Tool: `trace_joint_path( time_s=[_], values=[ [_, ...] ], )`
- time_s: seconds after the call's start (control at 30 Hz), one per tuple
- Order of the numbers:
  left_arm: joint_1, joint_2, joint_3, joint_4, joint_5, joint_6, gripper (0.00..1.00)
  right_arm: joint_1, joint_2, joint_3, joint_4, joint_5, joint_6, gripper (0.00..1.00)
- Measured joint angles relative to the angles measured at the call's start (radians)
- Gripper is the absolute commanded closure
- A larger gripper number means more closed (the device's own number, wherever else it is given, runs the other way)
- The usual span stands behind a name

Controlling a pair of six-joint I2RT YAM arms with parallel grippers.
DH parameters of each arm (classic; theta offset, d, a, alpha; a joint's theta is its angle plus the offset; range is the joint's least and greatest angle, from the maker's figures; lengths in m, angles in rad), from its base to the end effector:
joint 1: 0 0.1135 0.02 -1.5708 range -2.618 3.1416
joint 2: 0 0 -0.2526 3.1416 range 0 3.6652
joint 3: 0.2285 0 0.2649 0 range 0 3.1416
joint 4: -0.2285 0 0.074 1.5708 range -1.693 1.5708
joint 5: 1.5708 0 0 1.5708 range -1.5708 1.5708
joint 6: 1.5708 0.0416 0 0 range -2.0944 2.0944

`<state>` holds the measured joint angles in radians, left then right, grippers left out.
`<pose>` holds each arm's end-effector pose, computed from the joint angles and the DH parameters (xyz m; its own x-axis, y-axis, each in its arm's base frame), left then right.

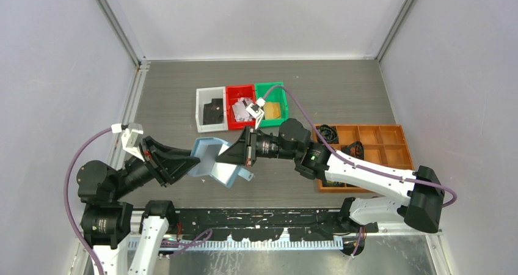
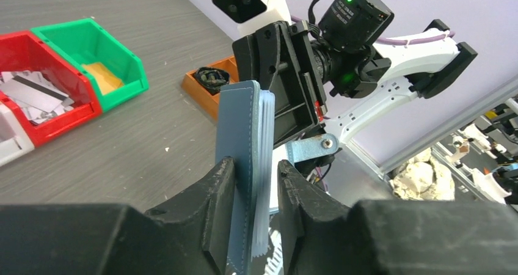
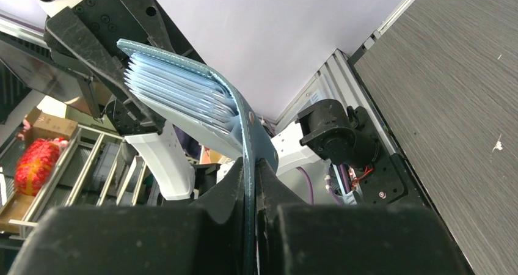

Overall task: Take the credit cards out of the card holder
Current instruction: Remove the credit card from the card holder.

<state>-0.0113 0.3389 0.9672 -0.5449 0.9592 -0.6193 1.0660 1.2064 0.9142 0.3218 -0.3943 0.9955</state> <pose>0.0524 -0.0347 0.4058 -0.4095 -0.3287 -0.8510 0.7180 0.4595 -0.5229 0.1343 0.2762 0.3360 -0.8261 0.1068 -0.5534 -0.5527 0.0383 0.8325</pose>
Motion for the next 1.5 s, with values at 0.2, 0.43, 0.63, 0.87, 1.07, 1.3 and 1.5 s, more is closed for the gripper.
trace_joint_path(
  time_s=[0.2, 0.43, 0.63, 0.87, 1.07, 1.3, 1.5],
  values=[
    [0.000, -0.004, 0.000, -0.007, -0.037, 0.031, 0.84, 0.005, -0.002, 0.000, 0.018, -0.015, -0.007, 0.95],
    [0.000, -0.018, 0.000, -0.006, -0.068, 0.037, 0.88, 0.008, -0.004, -0.023, 0.075, -0.036, -0.018, 0.65],
    [0.000, -0.018, 0.002, -0.006, -0.072, 0.038, 0.92, 0.013, -0.004, -0.024, 0.114, -0.045, -0.026, 0.57],
    [0.000, -0.028, 0.003, -0.013, -0.093, 0.114, 1.00, 0.014, 0.018, -0.018, 0.077, -0.047, -0.029, 0.29],
    [0.000, -0.090, 0.003, -0.013, -0.122, 0.269, 1.00, 0.018, 0.049, -0.018, 0.143, -0.058, -0.005, 0.20],
    [0.000, -0.112, 0.003, -0.015, -0.148, 0.349, 1.00, 0.033, 0.103, -0.003, 0.193, -0.068, 0.018, 0.14],
    [0.000, -0.112, 0.003, -0.016, -0.187, 0.364, 1.00, 0.033, 0.096, -0.024, 0.271, -0.076, 0.038, 0.13]
  ],
)
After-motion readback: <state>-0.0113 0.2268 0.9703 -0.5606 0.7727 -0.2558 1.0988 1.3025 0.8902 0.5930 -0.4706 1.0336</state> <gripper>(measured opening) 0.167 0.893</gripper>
